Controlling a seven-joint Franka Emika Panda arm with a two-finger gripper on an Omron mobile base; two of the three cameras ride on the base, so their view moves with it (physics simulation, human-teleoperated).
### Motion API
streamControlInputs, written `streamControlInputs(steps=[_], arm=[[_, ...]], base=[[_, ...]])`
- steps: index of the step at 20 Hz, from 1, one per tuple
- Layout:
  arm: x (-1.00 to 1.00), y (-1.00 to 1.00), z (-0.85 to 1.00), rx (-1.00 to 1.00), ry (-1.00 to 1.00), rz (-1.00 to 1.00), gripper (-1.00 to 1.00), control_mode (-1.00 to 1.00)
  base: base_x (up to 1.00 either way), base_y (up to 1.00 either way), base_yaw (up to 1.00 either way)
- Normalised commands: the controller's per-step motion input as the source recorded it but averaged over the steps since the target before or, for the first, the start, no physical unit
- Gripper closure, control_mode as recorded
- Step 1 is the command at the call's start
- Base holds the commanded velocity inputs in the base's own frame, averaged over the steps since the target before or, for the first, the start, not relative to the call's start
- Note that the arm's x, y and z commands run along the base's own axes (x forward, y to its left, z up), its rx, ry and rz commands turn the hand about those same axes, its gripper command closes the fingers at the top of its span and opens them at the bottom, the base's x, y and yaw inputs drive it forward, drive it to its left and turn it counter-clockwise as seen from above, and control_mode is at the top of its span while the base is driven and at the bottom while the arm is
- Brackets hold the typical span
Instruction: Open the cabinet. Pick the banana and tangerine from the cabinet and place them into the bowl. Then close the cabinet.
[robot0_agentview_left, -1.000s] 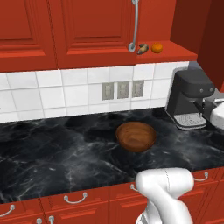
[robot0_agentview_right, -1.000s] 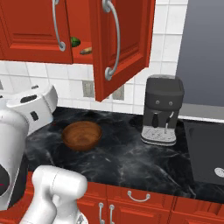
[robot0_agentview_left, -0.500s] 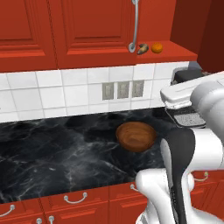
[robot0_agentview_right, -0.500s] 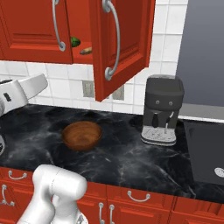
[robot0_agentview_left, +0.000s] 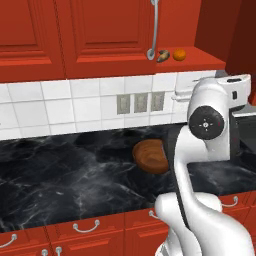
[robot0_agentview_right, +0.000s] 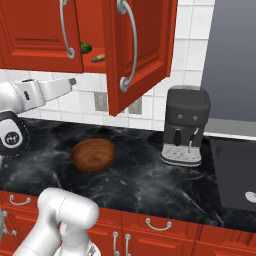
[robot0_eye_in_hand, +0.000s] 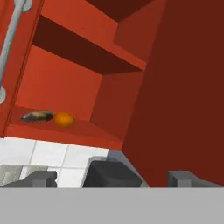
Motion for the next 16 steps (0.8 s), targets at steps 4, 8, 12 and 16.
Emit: streamControlInputs(steps=[4, 8, 12, 16], arm=[[0.39, -0.55, 0.0, 0.02, 0.1, -0.27, -1.0, -1.0], [0.53, -0.49, 0.0, 0.0, 0.05, -0.19, -1.0, -1.0], [0.36, -0.48, 0.03, 0.06, 0.03, -0.05, -1.0, -1.0], [0.06, -0.64, 0.0, 0.05, 0.01, 0.0, -1.0, -1.0]], base=[[0.0, 0.0, 0.0], [0.0, 0.0, 0.0], [0.0, 0.0, 0.0], [0.0, 0.0, 0.0]])
